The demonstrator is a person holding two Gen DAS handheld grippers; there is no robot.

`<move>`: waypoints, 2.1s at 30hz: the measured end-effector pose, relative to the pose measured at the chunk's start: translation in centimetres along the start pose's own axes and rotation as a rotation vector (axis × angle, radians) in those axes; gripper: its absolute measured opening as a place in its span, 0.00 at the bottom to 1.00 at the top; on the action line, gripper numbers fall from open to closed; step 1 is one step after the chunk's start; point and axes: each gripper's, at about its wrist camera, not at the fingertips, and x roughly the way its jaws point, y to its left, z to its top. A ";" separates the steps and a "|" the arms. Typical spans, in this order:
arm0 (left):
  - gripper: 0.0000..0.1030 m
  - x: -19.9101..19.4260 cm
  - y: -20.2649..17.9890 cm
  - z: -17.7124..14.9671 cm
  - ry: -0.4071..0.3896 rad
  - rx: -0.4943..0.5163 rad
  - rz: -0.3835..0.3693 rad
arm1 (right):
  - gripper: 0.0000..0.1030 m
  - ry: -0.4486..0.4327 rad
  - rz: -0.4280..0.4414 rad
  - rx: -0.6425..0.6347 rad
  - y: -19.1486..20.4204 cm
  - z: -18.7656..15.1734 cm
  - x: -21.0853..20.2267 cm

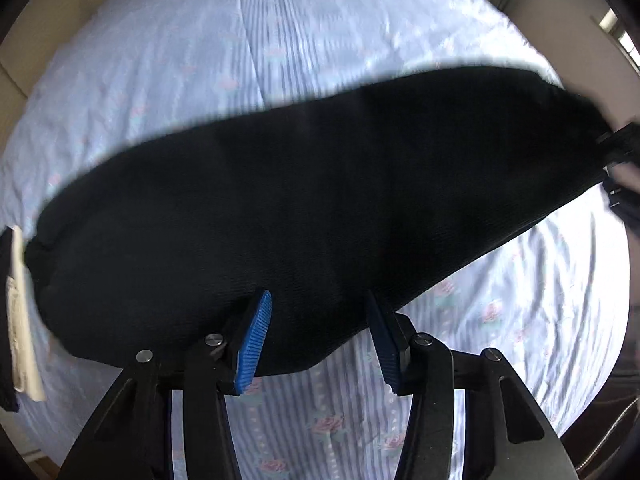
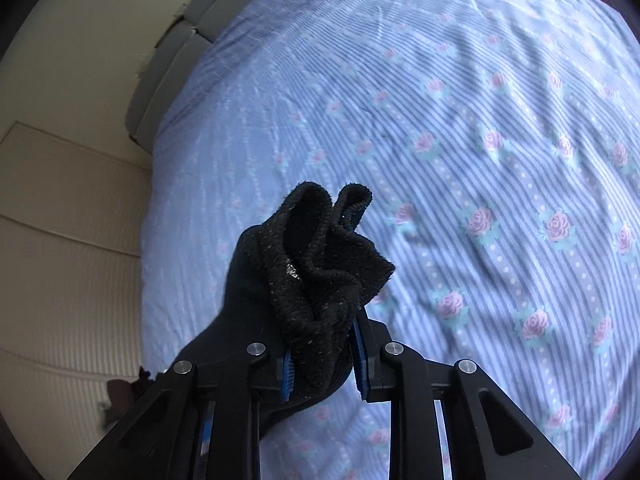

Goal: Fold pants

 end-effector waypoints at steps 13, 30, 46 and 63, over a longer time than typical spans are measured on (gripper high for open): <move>0.55 -8.0 6.3 -2.0 -0.136 -0.148 -0.020 | 0.23 -0.076 -0.114 -0.342 12.5 -2.9 -3.1; 0.55 -16.2 22.9 -11.7 -0.253 -0.391 0.008 | 0.23 0.036 -0.136 -0.810 31.3 -17.7 3.4; 0.64 -15.9 31.4 -15.2 -0.211 -0.406 0.015 | 0.51 0.352 -0.180 -0.806 35.5 -27.6 15.1; 0.85 -14.1 26.8 -9.6 -0.197 -0.474 -0.220 | 0.73 0.096 -0.247 -0.375 20.2 -16.5 2.1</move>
